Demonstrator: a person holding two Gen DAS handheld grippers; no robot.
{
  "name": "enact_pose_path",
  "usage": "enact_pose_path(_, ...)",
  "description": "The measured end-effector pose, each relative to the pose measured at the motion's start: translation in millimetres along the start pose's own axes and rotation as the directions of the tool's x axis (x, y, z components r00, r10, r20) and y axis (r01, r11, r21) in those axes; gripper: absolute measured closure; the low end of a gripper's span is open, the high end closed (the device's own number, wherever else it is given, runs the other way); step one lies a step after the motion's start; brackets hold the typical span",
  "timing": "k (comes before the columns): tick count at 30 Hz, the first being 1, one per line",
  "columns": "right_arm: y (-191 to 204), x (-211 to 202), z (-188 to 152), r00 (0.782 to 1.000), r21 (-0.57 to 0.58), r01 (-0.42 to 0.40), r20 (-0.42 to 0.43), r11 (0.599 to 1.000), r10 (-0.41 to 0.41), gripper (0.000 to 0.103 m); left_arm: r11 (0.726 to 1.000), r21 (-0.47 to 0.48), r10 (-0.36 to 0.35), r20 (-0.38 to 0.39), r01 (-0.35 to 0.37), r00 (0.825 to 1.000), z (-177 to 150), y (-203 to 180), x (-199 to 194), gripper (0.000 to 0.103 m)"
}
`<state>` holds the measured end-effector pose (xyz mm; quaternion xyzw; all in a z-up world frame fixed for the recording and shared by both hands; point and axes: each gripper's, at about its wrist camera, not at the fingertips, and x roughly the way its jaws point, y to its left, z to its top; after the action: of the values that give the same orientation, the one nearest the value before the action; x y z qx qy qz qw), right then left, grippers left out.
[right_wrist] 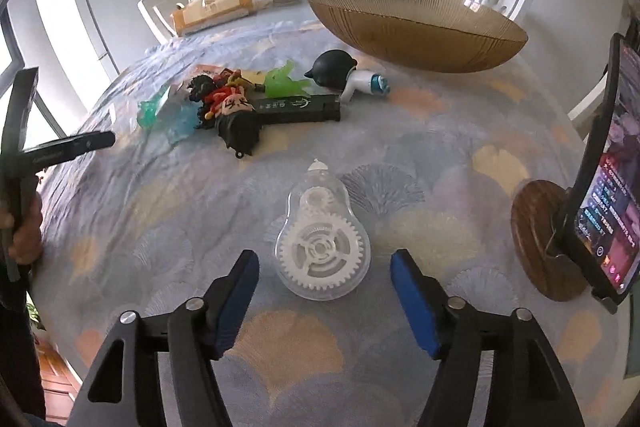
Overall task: Organize rigid objects
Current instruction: 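Close the right tool on the gear dispenser while the left tool grasps the clear cup, then carry both items over the brown bowl and open both tools to drop them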
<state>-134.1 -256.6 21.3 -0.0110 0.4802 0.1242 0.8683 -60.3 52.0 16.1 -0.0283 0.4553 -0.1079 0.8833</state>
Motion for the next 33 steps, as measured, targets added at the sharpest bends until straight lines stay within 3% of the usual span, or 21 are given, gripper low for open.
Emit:
enact_pose_path(4, -4, 0, 1, 0.998, 0.051, -0.057, -0.002, 0.997, 0.057, 0.023, 0.991, -0.031, -0.127, -0.01, 0.126, 0.992, 1, -8, -4, 0.038)
enact_pose_path(7, -10, 1, 7, 0.996, 0.138, -0.086, -0.015, 0.987, 0.089, 0.017, 0.972, -0.119, -0.208, -0.036, 0.203, 0.977, 17, -18, 12, 0.038)
enact_pose_path(10, -14, 4, 15, 0.994, 0.218, -0.097, -0.032, 0.971, 0.106, 0.016, 0.953, -0.224, -0.216, -0.035, 0.203, 0.976, 30, -18, 31, 0.038)
enact_pose_path(12, -11, 6, 17, 0.996, 0.23, -0.074, -0.041, 0.97, 0.085, 0.016, 0.945, -0.256, -0.213, -0.017, 0.202, 0.977, 32, -16, 33, 0.038)
enact_pose_path(16, 13, 19, 28, 0.996, 0.13, 0.078, -0.058, 0.988, -0.071, 0.016, 0.94, -0.27, -0.216, -0.007, 0.206, 0.976, 31, -17, 34, 0.038)
enact_pose_path(18, 31, 24, 28, 0.987, 0.042, 0.155, -0.042, 0.987, -0.153, 0.022, 0.941, -0.269, -0.215, -0.011, 0.204, 0.977, 30, -18, 34, 0.038)
enact_pose_path(19, 38, 22, 26, 0.987, 0.012, 0.157, -0.023, 0.987, -0.157, 0.029, 0.94, -0.271, -0.218, -0.012, 0.207, 0.976, 30, -17, 33, 0.038)
enact_pose_path(20, 41, 21, 25, 0.989, 0.0, 0.148, -0.019, 0.989, -0.148, 0.035, 0.937, -0.277, -0.223, -0.012, 0.211, 0.975, 30, -16, 33, 0.038)
enact_pose_path(24, 37, 17, 16, 0.996, 0.0, 0.094, 0.0, 0.996, -0.094, 0.04, 0.921, -0.316, -0.241, -0.002, 0.228, 0.971, 31, -7, 31, 0.038)
enact_pose_path(26, 38, 14, 13, 0.996, -0.018, 0.086, 0.017, 0.996, -0.086, 0.055, 0.91, -0.344, -0.243, 0.011, 0.231, 0.97, 31, -3, 32, 0.038)
enact_pose_path(28, 40, 13, 11, 0.996, -0.029, 0.089, 0.025, 0.996, -0.089, 0.055, 0.907, -0.365, -0.215, 0.019, 0.207, 0.976, 32, -1, 32, 0.044)
enact_pose_path(30, 41, 10, 9, 0.997, -0.034, 0.074, 0.031, 0.997, -0.073, 0.055, 0.918, -0.375, -0.14, 0.007, 0.133, 0.99, 32, 1, 34, 0.071)
enact_pose_path(33, 38, 3, 6, 0.999, -0.009, -0.004, 0.034, 1.0, 0.004, 0.055, 0.92, -0.373, -0.115, 0.025, 0.116, 0.993, 33, 1, 32, 0.071)
